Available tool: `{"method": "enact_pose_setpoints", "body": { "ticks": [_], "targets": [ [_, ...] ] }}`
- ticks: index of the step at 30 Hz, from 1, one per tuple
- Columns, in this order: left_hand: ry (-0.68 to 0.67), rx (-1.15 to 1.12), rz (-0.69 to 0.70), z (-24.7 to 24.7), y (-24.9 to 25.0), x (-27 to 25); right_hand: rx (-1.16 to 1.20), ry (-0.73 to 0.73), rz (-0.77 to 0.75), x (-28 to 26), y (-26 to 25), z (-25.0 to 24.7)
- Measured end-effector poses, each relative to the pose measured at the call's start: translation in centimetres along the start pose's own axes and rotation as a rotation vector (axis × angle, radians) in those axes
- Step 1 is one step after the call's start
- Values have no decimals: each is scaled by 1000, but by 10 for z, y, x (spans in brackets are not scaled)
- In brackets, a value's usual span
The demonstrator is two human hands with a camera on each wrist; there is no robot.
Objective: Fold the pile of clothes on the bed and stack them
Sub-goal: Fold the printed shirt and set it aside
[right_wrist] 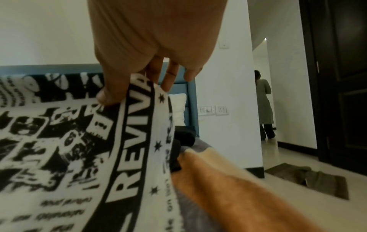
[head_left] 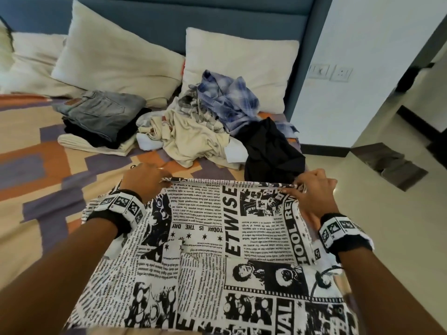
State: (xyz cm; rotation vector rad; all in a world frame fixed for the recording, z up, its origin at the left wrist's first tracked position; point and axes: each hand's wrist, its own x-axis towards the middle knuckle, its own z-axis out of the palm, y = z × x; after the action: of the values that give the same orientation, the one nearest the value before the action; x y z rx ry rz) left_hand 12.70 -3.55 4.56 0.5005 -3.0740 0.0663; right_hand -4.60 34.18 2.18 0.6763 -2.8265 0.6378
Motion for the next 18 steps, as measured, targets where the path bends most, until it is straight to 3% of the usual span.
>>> {"method": "enact_pose_setpoints", "body": {
  "ticks": [2, 6, 8, 11, 16, 18],
  "targets": [
    [17, -6, 15, -3, 4, -24, -99, -54, -22, -21, 0, -14],
    [47, -170, 38, 4, 8, -88, -52, 64, 0, -85, 4, -29],
    [83, -335, -47, 13, 9, -117, 88, 84, 138, -122, 5, -29],
    [36, -458, -190, 36, 22, -153, 184, 68, 272, -175, 5, -20],
    [-170, -413, -446, 52, 55, -196, 269, 59, 270, -228, 10, 2],
    [-250, -350, -518, 46, 74, -212, 210, -18, 274, -237, 7, 7]
  ]
}}
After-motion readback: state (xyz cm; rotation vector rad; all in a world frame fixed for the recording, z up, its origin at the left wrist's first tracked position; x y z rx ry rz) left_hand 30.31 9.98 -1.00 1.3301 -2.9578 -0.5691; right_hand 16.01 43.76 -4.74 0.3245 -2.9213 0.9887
